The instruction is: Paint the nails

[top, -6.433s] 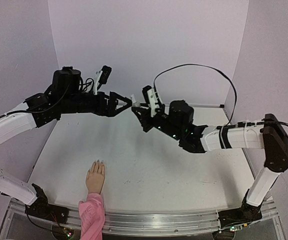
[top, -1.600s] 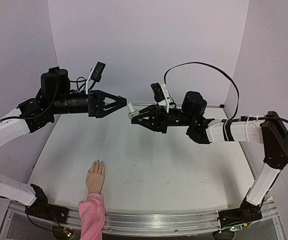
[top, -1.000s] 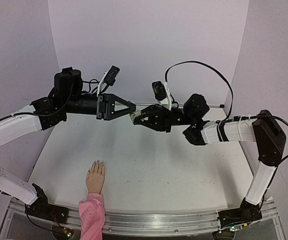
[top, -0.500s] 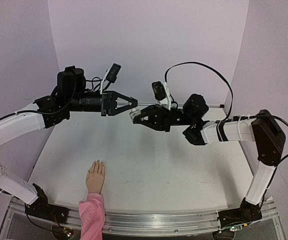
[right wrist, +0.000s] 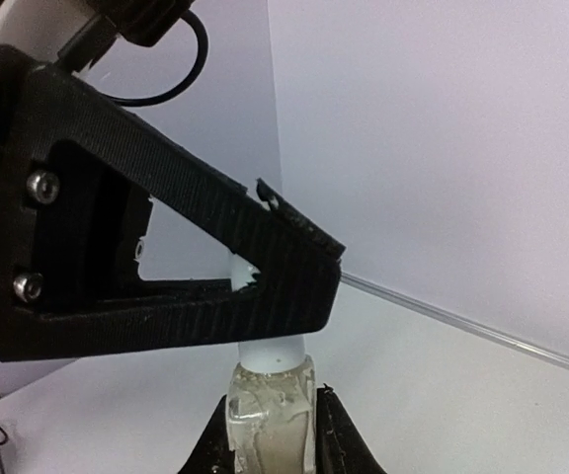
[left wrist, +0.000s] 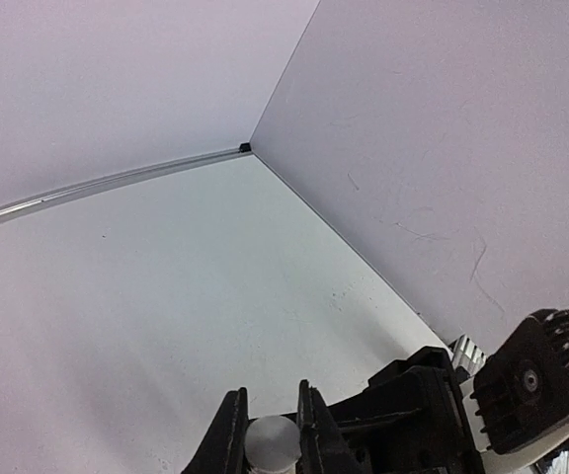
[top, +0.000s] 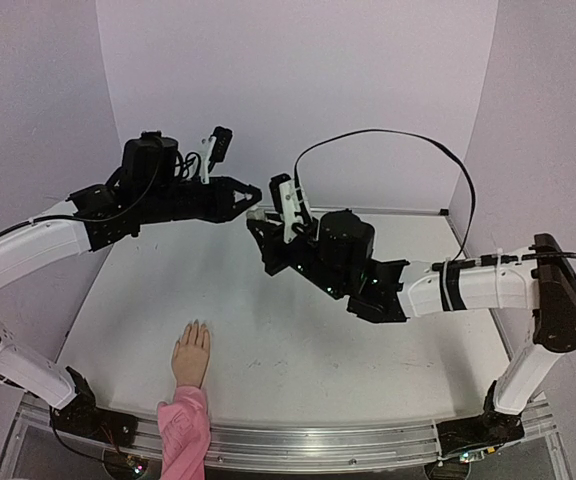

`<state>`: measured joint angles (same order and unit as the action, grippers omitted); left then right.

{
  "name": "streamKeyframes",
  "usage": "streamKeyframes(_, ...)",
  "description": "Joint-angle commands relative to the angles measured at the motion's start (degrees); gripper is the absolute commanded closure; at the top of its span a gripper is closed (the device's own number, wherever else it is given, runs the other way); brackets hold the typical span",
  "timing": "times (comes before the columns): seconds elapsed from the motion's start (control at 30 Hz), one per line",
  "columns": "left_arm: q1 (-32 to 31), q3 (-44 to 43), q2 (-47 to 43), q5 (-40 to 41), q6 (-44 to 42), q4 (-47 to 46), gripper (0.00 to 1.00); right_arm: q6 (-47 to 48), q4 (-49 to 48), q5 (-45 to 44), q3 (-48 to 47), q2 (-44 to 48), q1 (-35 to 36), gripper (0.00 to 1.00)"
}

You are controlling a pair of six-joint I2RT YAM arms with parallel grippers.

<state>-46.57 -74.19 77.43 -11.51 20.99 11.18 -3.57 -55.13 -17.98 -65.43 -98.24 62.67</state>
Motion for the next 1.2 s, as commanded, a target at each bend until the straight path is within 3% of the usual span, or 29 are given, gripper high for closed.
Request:
streamKeyframes(0.0, -1.5, -3.5, 0.1, -4.6, -0.8, 3.2, 0.79, 7.6, -2.0, -7.6, -3.6, 0.7, -2.8, 1.00)
streamKeyframes(0.17, -1.3, -2.9, -2.3, -10.4, -2.6, 1.9, 0.27, 7.4, -1.1, 19.2, -1.7, 2.7, -5.7, 1.00)
streamKeyframes(0.23, -0.7, -1.9, -3.9, -11.9, -3.0, 1.4, 0.15, 5.0, -0.5, 31.3, -0.5, 4.2, -8.3, 1.00)
streamKeyframes(0.3, 0.3, -0.2, -5.8, -13.9, -2.3, 0.1, 0.11, -0.3, -0.8, 46.7, 0.3, 5.1, -12.2, 1.00)
streamKeyframes(0.4, 3.4, 3.6, -7.9, -20.1, 0.6, -4.3, 0.12, -8.7, -3.7, 69.2, -1.0, 3.8, -15.9, 1.00)
streamKeyframes(0.5, 6.4, 6.4, -8.7, -30.7, 3.7, -11.7, 0.15, -15.3, -8.2, 77.9, -2.2, 2.3, -16.2, 1.00)
streamKeyframes(0.6, 6.4, 6.8, -8.2, -35.5, 4.2, -14.9, 0.19, -21.0, -14.4, 80.0, -1.7, 1.6, -16.2, 1.00)
streamKeyframes(0.7, 6.0, 6.7, -7.3, -36.5, 4.8, -15.9, 0.34, -23.3, -16.8, 79.4, -1.7, 1.0, -16.2, 1.00)
streamKeyframes(0.8, 4.8, 6.2, -6.1, -36.8, 4.6, -16.2, 0.37, -26.1, -19.7, 79.3, -2.0, -0.1, -16.2, 1.00)
streamKeyframes(1.17, 2.3, 5.4, -4.9, -35.6, 3.3, -16.5, 0.62, -27.8, -22.1, 77.2, -2.2, -1.7, -16.2, 1.00)
